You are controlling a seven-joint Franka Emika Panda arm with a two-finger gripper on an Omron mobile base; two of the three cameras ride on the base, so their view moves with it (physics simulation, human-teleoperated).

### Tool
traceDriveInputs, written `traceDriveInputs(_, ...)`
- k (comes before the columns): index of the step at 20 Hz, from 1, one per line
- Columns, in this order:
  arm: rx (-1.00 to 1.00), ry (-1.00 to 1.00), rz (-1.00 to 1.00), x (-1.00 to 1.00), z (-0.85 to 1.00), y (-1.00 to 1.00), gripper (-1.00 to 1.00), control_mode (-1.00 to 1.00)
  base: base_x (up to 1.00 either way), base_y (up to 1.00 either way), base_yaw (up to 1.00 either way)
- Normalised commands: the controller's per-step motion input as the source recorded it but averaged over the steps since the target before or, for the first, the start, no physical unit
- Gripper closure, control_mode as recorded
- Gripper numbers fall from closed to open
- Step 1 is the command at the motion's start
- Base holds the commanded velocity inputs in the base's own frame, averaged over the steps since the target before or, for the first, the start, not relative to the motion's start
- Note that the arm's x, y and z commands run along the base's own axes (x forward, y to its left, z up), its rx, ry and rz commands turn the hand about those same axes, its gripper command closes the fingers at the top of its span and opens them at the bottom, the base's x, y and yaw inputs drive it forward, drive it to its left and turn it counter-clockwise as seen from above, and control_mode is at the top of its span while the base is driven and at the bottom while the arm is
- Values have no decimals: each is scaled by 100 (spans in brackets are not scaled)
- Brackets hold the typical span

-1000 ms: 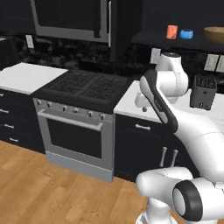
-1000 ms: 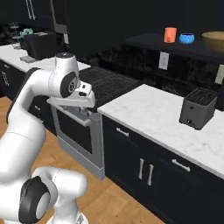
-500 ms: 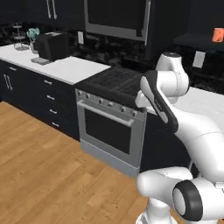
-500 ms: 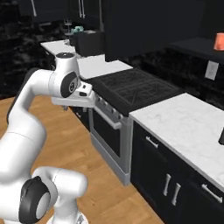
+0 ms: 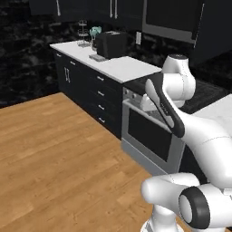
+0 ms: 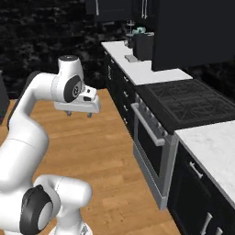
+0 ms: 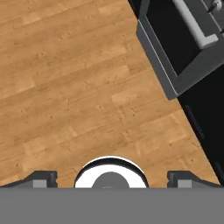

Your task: Gather all objects into one cabinet and sort the glasses and bowls to opposite sides.

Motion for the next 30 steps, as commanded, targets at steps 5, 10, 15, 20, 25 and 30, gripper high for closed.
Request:
traceDriveInputs(5, 0, 0, 0, 0, 0, 0, -100, 100, 54, 50, 36)
traceDriveInputs(10, 0, 0, 0, 0, 0, 0, -100, 100, 99, 67, 24)
traceDriveInputs(15, 0, 0, 0, 0, 0, 0, -100, 100, 100, 58, 27)
traceDriveInputs(20, 0, 0, 0, 0, 0, 0, -100, 100, 100, 43, 27)
traceDriveInputs(25, 0, 0, 0, 0, 0, 0, -100, 100, 100, 24, 14)
traceDriveInputs(30, 0, 0, 0, 0, 0, 0, -100, 100, 100, 14, 3)
